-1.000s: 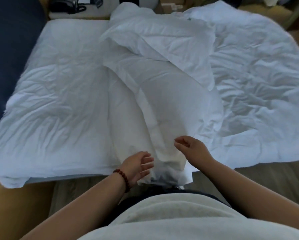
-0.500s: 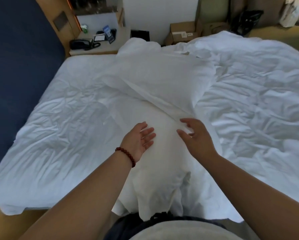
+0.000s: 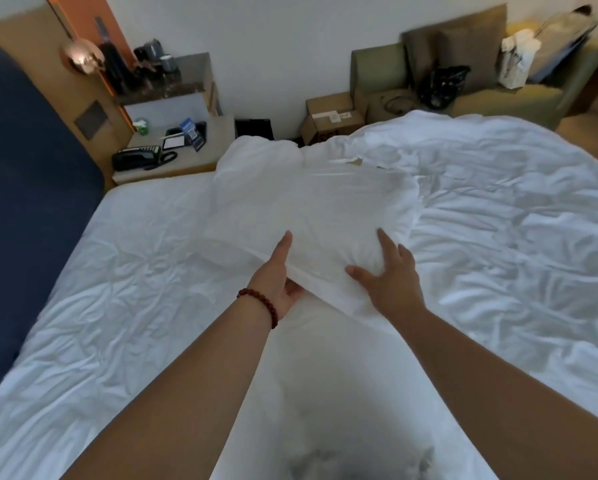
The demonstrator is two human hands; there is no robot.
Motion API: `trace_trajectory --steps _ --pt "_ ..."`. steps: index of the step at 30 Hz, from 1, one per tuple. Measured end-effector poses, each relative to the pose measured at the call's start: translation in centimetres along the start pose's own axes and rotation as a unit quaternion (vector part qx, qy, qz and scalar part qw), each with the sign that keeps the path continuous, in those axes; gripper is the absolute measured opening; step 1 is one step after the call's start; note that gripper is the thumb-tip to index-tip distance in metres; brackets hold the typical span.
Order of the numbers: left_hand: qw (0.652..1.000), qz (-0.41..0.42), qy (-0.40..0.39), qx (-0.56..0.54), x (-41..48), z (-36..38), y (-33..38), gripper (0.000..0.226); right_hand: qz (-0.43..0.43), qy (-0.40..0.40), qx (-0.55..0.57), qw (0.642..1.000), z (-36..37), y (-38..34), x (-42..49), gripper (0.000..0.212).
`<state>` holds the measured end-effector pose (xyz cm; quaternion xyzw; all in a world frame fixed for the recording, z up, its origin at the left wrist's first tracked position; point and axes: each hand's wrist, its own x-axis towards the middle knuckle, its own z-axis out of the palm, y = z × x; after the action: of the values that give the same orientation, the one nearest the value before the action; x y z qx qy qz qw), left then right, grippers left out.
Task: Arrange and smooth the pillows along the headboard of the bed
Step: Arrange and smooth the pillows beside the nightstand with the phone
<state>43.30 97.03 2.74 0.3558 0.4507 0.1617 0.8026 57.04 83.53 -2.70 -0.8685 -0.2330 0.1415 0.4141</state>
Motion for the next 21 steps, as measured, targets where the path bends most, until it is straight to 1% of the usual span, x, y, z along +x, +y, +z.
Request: trace_trajectory --steps 2,4,5,7,8,9,10,11,12,13,14,16,18,20,21 --pt "1.0 -0.016 0.009 0.009 1.1 0.5 1.2 0.056 -0.009 0.026 0.011 1.0 0.8 0.5 -0.7 0.084" --pt "0.999 -0.032 0.016 -0.007 2.3 1.2 1.5 0.066 -0.028 0.042 0.004 0.999 1.0 0.8 -1.0 0.074" --pt "0.999 -0.035 0.036 -0.013 2.8 1.7 1.7 0.078 -0.038 0.045 -0.002 0.998 1.0 1.0 -1.0 0.071" --pt "0.995 -0.028 0.094 0.001 5.5 1.7 0.9 0.113 -0.052 0.047 -0.008 0.998 0.8 1.0 -0.9 0.071" --pt "0.992 -0.027 0.123 0.024 5.7 1.9 0.6 0.122 -0.055 0.043 -0.007 0.998 0.7 1.0 -0.9 0.072" --pt "0.989 -0.009 0.141 0.045 4.9 2.5 0.6 0.115 -0.057 0.038 -0.002 0.998 0.6 0.9 -1.0 0.073" --pt "0.986 0.006 0.154 0.059 4.0 3.2 0.7 0.093 -0.064 0.035 0.002 0.997 0.5 0.8 -1.2 0.074" --pt "0.984 0.018 0.167 0.05 3.6 3.6 0.7 0.069 -0.076 0.035 0.006 0.996 0.4 0.8 -1.4 0.076" --pt "0.982 0.026 0.185 0.037 3.8 4.0 0.6 0.056 -0.09 0.033 0.015 0.995 0.2 0.7 -1.6 0.078" --pt "0.979 0.034 0.199 0.029 4.2 4.3 0.5 0.055 -0.109 0.028 0.027 0.993 -0.1 0.6 -1.9 0.08" --pt "0.976 0.048 0.21 0.021 4.2 4.8 0.7 0.059 -0.132 0.022 0.038 0.99 -0.6 0.5 -2.1 0.084" --pt "0.974 0.078 0.21 -0.027 3.4 5.8 1.6 0.06 -0.192 0.02 0.036 0.981 -1.7 0.1 -2.3 0.091" --pt "0.971 0.099 0.202 -0.086 2.5 6.4 2.4 0.05 -0.262 0.061 0.004 0.963 -2.8 -0.5 -1.9 0.094" --pt "0.965 0.126 0.199 -0.115 0.7 6.8 3.1 0.041 -0.312 0.127 0.002 0.942 -4.1 -2.2 -0.9 0.091" --pt "0.963 0.138 0.2 -0.114 -0.3 6.9 3.4 0.04 -0.343 0.154 0.013 0.927 -4.9 -3.3 -0.5 0.088"
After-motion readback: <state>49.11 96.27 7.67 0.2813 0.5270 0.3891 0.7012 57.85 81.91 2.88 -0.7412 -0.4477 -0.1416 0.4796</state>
